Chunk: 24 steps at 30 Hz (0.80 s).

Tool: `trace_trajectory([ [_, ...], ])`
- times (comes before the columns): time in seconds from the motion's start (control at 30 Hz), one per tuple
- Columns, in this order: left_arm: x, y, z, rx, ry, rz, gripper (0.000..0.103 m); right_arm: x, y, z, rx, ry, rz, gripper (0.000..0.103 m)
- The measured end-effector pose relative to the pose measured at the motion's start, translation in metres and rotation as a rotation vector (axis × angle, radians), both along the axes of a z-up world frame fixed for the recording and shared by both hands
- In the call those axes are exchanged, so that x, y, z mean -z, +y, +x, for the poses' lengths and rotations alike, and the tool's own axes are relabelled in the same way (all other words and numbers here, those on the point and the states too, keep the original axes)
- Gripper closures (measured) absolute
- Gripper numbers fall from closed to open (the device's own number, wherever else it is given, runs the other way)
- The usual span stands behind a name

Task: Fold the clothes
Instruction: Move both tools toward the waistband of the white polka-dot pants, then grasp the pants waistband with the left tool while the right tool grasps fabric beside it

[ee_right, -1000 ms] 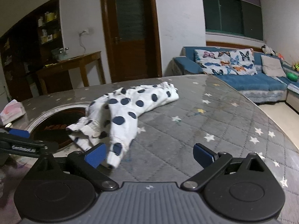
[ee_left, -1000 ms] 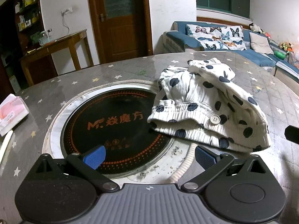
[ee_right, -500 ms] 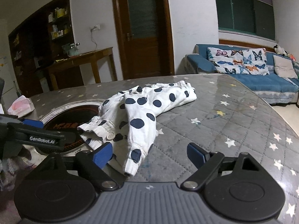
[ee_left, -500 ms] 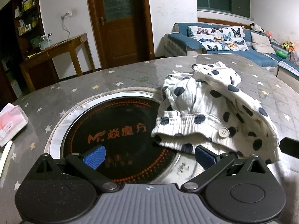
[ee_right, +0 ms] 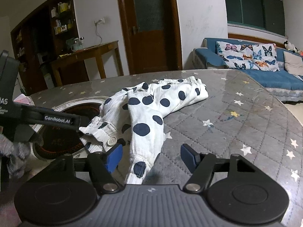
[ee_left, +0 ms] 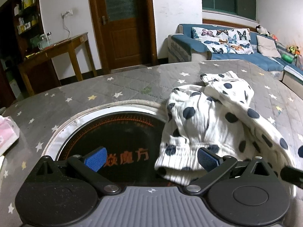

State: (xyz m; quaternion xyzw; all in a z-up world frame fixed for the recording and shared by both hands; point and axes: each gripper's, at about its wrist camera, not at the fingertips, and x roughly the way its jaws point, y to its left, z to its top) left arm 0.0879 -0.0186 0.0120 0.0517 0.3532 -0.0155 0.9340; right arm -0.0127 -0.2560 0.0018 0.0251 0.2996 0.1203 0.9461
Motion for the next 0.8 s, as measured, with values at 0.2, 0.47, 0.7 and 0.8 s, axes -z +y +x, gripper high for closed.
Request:
trace_trajectory([
  [0.2,0.008,0.000,0.013,0.024,0.031,-0.037,0.003,0.005,-0.003,0.009,0.005,0.021,0.008,0.042],
  [0.47,0.017,0.001,0.023,0.052,0.063,-0.066,0.019,0.009,-0.005,0.015,0.003,0.042,0.031,0.054],
  [0.7,0.023,0.008,0.027,0.084,0.113,-0.149,0.062,0.012,-0.008,0.016,0.000,0.060,0.056,0.066],
  [0.8,0.021,0.007,0.025,0.100,0.110,-0.162,0.077,0.012,-0.010,0.015,0.004,0.061,0.063,0.075],
])
